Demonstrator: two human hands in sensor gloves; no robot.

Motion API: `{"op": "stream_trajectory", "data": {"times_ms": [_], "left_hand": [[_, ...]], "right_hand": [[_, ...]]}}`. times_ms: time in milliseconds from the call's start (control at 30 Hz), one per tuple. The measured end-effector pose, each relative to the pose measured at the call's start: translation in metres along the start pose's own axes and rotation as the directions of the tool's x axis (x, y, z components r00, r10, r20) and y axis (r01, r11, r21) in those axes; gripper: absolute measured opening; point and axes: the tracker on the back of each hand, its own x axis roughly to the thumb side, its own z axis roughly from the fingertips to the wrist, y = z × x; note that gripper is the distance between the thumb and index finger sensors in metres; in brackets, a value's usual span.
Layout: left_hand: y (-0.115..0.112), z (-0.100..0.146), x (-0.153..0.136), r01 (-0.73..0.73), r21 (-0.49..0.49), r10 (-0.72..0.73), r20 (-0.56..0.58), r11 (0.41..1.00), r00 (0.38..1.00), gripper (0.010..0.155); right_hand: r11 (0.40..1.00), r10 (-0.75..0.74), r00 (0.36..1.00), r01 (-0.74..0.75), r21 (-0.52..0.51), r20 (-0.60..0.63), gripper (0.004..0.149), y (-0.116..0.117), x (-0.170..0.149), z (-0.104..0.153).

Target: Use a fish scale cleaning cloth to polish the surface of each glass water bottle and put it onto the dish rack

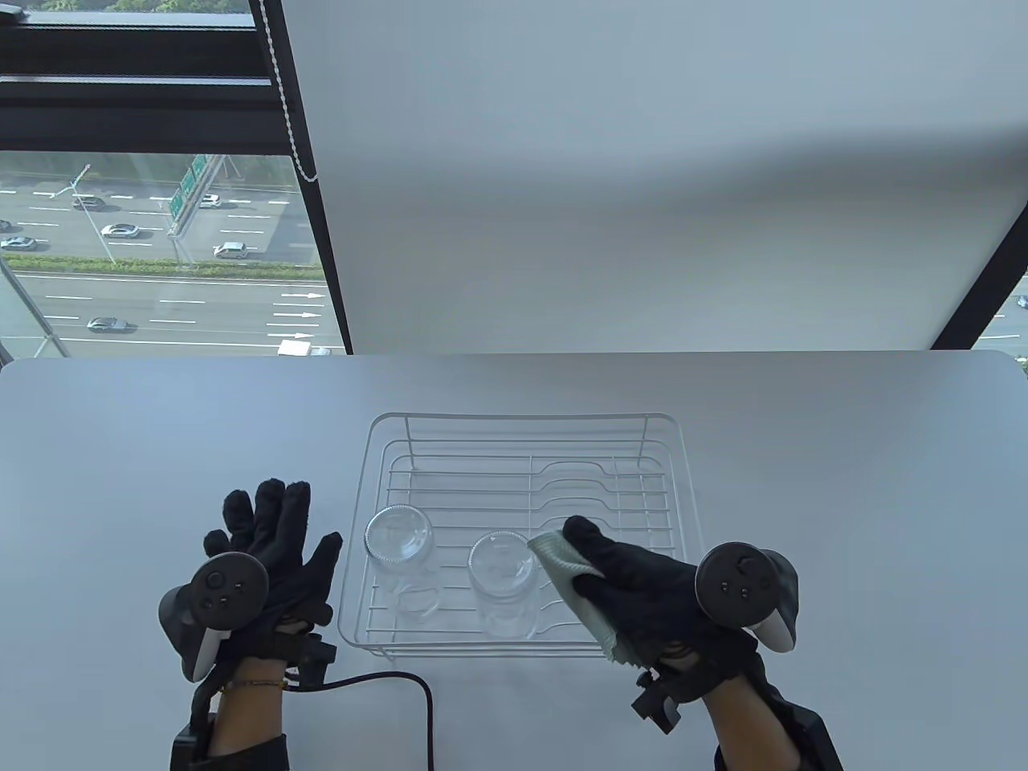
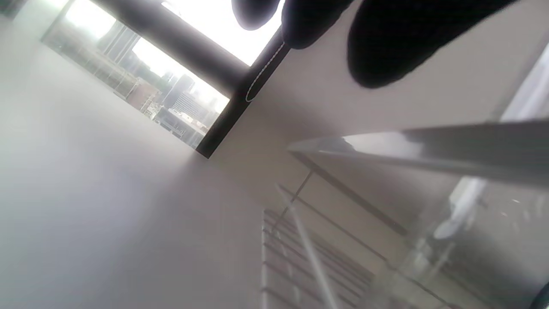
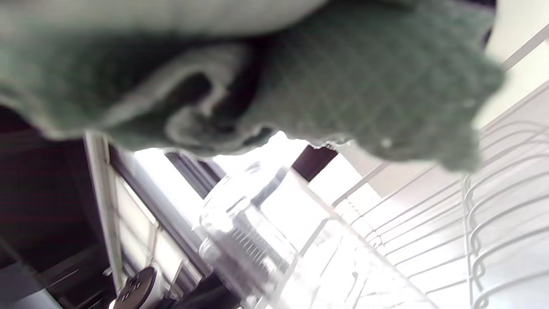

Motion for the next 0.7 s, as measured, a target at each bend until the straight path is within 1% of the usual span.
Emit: {"op": "stream_trajectory", "data": {"times_ms": [33,67,100,133,167,200,233,267,300,333,367,400,433,467,500,533,567,600,633,667,700], "left_hand": [[-0.001,0.002,-0.002,0.025,0.010,-0.025,-0.014,1.000,1.000,0.072],[-0.001,0.002,-0.003,0.044,0.037,-0.044,-0.008,0.998,0.999,0.071],[-0.001,0.002,-0.003,0.059,0.046,-0.059,-0.001,0.997,0.998,0.072],[-0.001,0.003,-0.004,0.065,0.044,-0.065,-0.003,0.997,0.998,0.071],[-0.002,0.003,-0.005,0.060,0.035,-0.059,-0.013,0.998,0.998,0.071],[-0.003,0.003,-0.008,0.052,0.031,-0.051,-0.021,0.998,0.998,0.071],[-0.004,0.004,-0.010,0.039,0.027,-0.038,-0.025,0.999,0.999,0.072],[-0.006,0.004,-0.012,0.027,0.020,-0.027,-0.034,0.999,0.999,0.072],[-0.007,0.004,-0.015,0.024,0.008,-0.024,-0.041,1.000,0.999,0.073],[-0.008,0.004,-0.017,0.013,0.007,-0.013,-0.051,1.000,0.999,0.073],[-0.008,0.004,-0.018,0.011,0.006,-0.011,-0.056,1.000,0.998,0.073],[-0.008,0.004,-0.020,0.009,0.009,-0.009,-0.058,1.000,0.998,0.073],[-0.009,0.005,-0.021,0.010,0.020,-0.009,-0.051,1.000,0.999,0.073],[-0.009,0.005,-0.021,0.010,0.029,-0.009,-0.039,1.000,0.999,0.073],[-0.009,0.005,-0.021,0.011,0.023,-0.010,-0.039,1.000,0.999,0.073],[-0.010,0.006,-0.020,0.018,0.020,-0.017,-0.039,1.000,0.999,0.073],[-0.011,0.007,-0.020,0.017,0.020,-0.016,-0.038,1.000,0.999,0.073],[-0.011,0.007,-0.019,0.017,0.016,-0.016,-0.037,1.000,0.999,0.073],[-0.011,0.008,-0.018,0.016,0.013,-0.016,-0.037,1.000,0.999,0.073],[-0.011,0.008,-0.016,0.020,0.014,-0.020,-0.029,1.000,0.999,0.073],[-0.010,0.007,-0.015,0.028,0.018,-0.027,-0.022,0.999,0.999,0.073]], "right_hand": [[0.995,0.031,0.999,-0.035,-0.091,-0.042,0.056,-0.011,-0.002,0.002],[0.984,0.079,0.994,-0.089,-0.156,-0.071,0.056,-0.022,-0.004,0.004],[0.953,0.158,0.979,-0.186,-0.238,-0.130,0.056,-0.035,-0.008,0.007],[0.894,0.254,0.941,-0.317,-0.315,-0.225,0.056,-0.049,-0.013,0.010],[0.844,0.323,0.891,-0.424,-0.329,-0.319,0.056,-0.060,-0.022,0.012],[0.797,0.375,0.814,-0.528,-0.295,-0.443,0.056,-0.070,-0.035,0.015],[0.786,0.390,0.757,-0.571,-0.239,-0.525,0.055,-0.076,-0.046,0.018],[0.802,0.392,0.697,-0.579,-0.148,-0.601,0.055,-0.078,-0.061,0.023],[0.820,0.389,0.651,-0.568,-0.078,-0.651,0.054,-0.077,-0.078,0.029],[0.827,0.389,0.618,-0.560,-0.036,-0.683,0.054,-0.071,-0.095,0.036],[0.826,0.398,0.612,-0.563,-0.022,-0.684,0.054,-0.064,-0.108,0.040],[0.829,0.429,0.608,-0.559,0.023,-0.668,0.054,-0.054,-0.124,0.044],[0.828,0.449,0.597,-0.557,0.059,-0.665,0.054,-0.048,-0.134,0.046],[0.825,0.478,0.558,-0.550,0.129,-0.679,0.055,-0.040,-0.148,0.046],[0.833,0.496,0.546,-0.519,0.193,-0.676,0.057,-0.036,-0.156,0.048],[0.847,0.502,0.545,-0.468,0.253,-0.672,0.059,-0.029,-0.164,0.050],[0.857,0.504,0.529,-0.407,0.318,-0.682,0.063,-0.024,-0.172,0.051],[0.856,0.513,0.516,-0.362,0.368,-0.686,0.066,-0.024,-0.174,0.051],[0.864,0.500,0.518,-0.348,0.363,-0.694,0.069,-0.026,-0.172,0.051],[0.882,0.464,0.555,-0.360,0.303,-0.691,0.069,-0.030,-0.167,0.051],[0.892,0.443,0.574,-0.361,0.273,-0.688,0.069,-0.034,-0.162,0.051]]}}
